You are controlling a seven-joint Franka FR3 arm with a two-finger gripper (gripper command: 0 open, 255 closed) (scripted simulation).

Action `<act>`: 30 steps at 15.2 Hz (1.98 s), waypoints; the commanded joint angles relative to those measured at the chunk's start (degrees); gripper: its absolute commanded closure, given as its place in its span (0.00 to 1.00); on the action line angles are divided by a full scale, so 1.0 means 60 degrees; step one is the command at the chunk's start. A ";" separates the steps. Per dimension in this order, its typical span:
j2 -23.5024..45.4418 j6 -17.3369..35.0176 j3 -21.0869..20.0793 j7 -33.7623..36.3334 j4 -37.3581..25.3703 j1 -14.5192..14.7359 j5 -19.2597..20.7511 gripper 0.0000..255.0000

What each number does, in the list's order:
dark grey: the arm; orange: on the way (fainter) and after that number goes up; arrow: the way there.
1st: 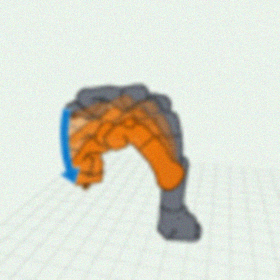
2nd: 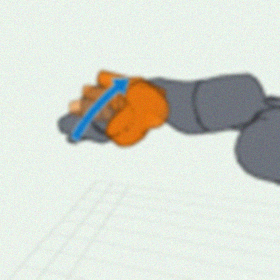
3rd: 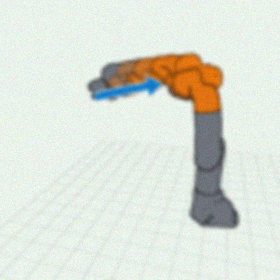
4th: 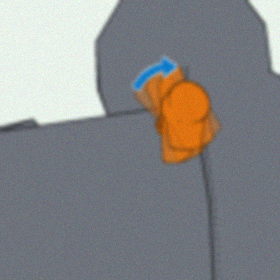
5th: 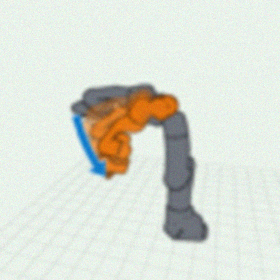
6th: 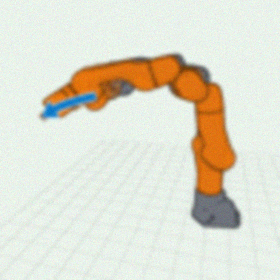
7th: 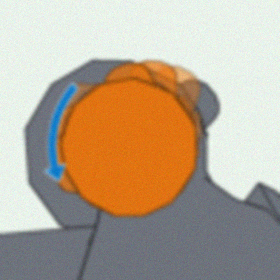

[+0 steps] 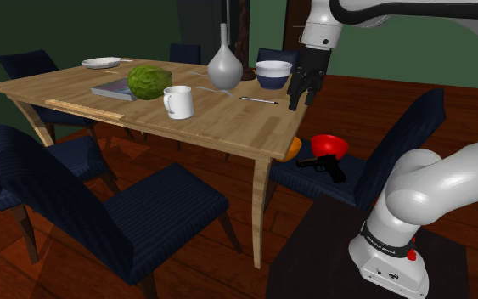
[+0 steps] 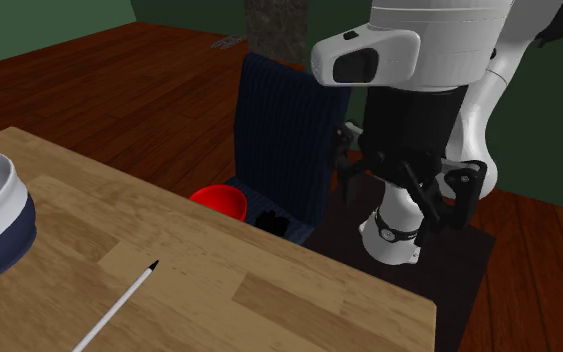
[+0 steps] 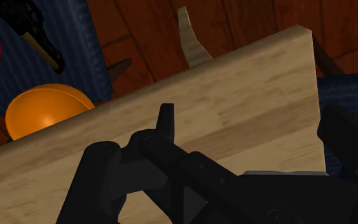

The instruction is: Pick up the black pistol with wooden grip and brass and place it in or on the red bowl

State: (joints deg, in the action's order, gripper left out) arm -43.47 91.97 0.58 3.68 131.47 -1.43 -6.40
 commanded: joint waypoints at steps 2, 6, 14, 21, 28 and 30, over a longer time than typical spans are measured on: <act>-0.0039 0.0123 0.0146 -0.0175 0.0233 -0.0057 0.0092 0.00; -0.0099 0.0639 0.0748 -0.0874 0.1083 -0.0313 0.0495 0.00; 0.0328 0.1845 0.2050 -0.2284 0.2358 -0.0931 0.1420 0.00; 0.1402 0.3137 0.3294 -0.3541 0.2951 -0.1473 0.2220 0.00; 0.3167 0.4617 0.4613 -0.4886 0.2997 -0.1835 0.2718 0.00; 0.3793 0.5056 0.5001 -0.5313 0.2908 -0.1881 0.2739 0.00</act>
State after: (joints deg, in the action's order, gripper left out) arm -22.71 120.79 29.23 -26.64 149.12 -12.46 9.85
